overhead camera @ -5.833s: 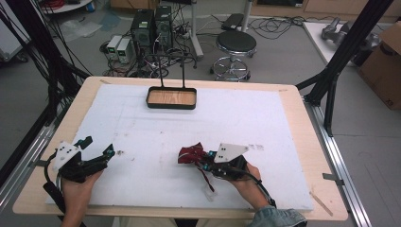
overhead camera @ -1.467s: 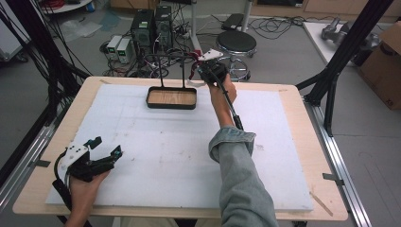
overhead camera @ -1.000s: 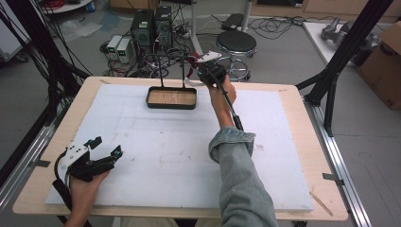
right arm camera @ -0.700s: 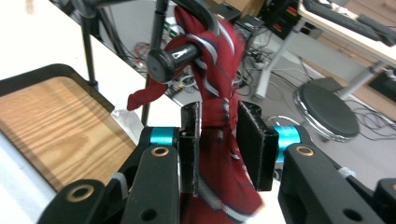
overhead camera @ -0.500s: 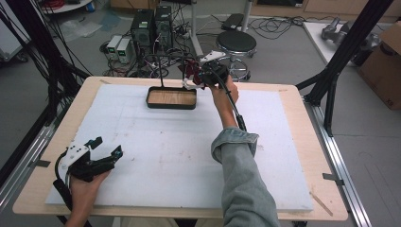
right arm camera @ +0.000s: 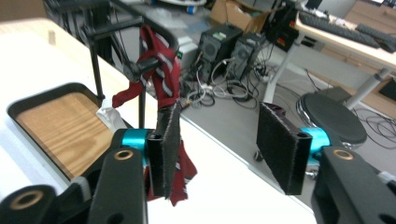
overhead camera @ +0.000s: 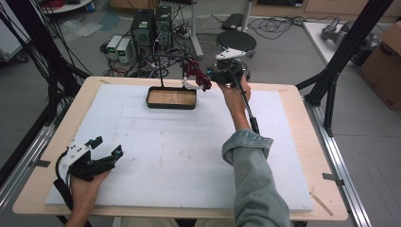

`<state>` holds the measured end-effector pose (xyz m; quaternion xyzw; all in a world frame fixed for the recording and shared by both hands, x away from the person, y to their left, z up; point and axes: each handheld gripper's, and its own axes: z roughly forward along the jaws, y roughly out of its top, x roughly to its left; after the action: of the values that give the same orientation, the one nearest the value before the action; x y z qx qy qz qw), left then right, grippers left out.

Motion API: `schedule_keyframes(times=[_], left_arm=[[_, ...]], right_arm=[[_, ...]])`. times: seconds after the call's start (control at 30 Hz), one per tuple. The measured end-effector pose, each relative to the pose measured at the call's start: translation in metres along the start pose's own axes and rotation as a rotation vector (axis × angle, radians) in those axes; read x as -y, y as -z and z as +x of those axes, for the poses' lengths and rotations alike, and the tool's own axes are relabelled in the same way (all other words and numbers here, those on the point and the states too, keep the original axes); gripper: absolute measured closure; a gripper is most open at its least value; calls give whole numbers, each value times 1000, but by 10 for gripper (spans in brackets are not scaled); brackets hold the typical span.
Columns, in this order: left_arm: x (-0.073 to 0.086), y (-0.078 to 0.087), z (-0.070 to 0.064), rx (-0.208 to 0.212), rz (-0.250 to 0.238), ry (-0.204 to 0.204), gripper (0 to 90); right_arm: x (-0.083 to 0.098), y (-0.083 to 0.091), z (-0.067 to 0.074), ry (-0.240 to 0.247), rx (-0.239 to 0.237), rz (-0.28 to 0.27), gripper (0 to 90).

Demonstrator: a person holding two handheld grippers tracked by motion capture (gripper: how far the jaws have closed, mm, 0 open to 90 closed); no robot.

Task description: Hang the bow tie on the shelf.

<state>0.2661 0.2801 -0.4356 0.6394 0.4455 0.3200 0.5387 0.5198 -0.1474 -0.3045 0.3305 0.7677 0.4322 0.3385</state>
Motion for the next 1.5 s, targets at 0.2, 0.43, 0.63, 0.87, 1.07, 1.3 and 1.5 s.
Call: schedule_keyframes(times=[0.2, 0.43, 0.63, 0.87, 1.07, 1.3, 1.5], left_arm=[[0, -1, 0, -2, -1, -1, 166], [0, -1, 0, -4, -3, -1, 166], [-1, 0, -1, -2, -6, 2, 166], [-1, 0, 0, -8, -6, 1, 166], [-1, 0, 0, -13, -5, 1, 166], [0, 0, 1, -18, -4, 3, 166], [0, 0, 1, -22, -3, 3, 166]], right_arm=[[4, 19, -11, -8, 19, -46, 424], [8, 49, -30, -66, 27, -88, 316], [9, 81, -45, -89, 57, -118, 232], [18, 116, -55, -99, 113, -166, 216], [28, 139, -65, -114, 125, -179, 201], [54, 168, -76, -162, 144, -202, 152], [81, 191, -70, -202, 145, -235, 124]])
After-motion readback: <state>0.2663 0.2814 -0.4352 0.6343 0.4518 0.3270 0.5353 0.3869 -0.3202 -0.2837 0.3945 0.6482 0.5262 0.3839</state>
